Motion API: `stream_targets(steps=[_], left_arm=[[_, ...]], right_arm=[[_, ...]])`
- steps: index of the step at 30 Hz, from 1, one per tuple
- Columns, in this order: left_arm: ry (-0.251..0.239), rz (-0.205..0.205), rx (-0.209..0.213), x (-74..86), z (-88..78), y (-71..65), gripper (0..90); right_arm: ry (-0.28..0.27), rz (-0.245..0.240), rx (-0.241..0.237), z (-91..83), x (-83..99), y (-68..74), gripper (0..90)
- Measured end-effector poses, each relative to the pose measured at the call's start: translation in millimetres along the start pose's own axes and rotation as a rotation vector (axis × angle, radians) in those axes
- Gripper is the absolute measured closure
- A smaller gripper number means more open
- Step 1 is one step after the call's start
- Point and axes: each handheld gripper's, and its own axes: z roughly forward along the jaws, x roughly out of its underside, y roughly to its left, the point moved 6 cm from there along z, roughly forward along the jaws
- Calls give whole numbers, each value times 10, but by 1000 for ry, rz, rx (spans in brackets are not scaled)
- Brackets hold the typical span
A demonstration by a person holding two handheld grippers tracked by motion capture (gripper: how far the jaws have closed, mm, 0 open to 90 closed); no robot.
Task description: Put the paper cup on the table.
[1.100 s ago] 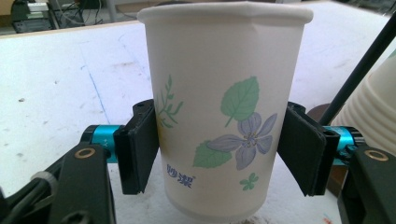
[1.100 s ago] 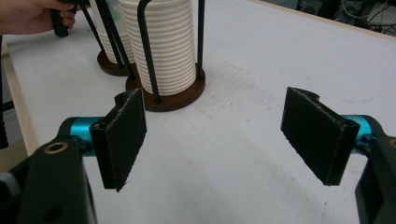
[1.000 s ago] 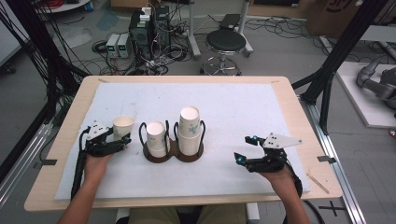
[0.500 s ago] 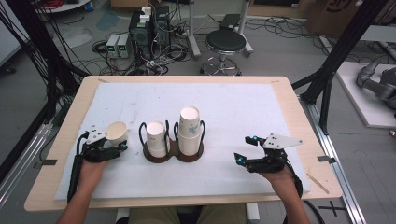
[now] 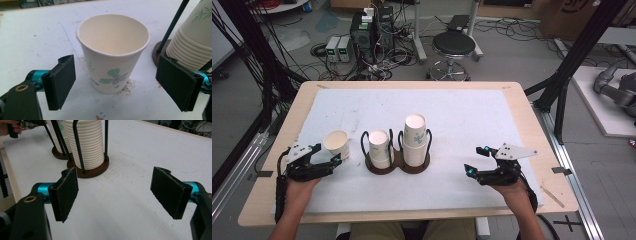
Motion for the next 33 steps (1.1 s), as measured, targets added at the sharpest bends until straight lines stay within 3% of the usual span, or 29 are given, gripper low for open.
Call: stream_targets(steps=[3, 7, 9, 13, 14, 16, 18, 24, 33], left_arm=[[-60, -8, -17, -59, -123, 2, 164], [-163, 10, -1, -186, -271, -54, 164], [-209, 8, 27, -239, -310, -96, 164], [-271, 14, 146, -336, -316, -233, 164], [-275, 14, 171, -345, -308, -264, 164], [-281, 5, 262, -359, -275, -370, 164], [-271, 29, 300, -355, -242, -452, 163], [-254, 36, 338, -349, -180, -594, 156], [-270, 36, 353, -348, -203, -619, 158]], right_arm=[[3, 2, 5, -14, 13, 3, 230], [8, 1, 20, -30, 38, -17, 224], [4, 3, 37, -42, 48, -33, 223], [-2, 15, 70, -71, 72, -60, 221], [2, 17, 78, -79, 82, -64, 221], [1, 17, 92, -94, 95, -72, 221], [-5, 24, 101, -110, 106, -80, 216], [-8, 34, 118, -142, 126, -105, 213], [-14, 28, 120, -155, 114, -76, 213]])
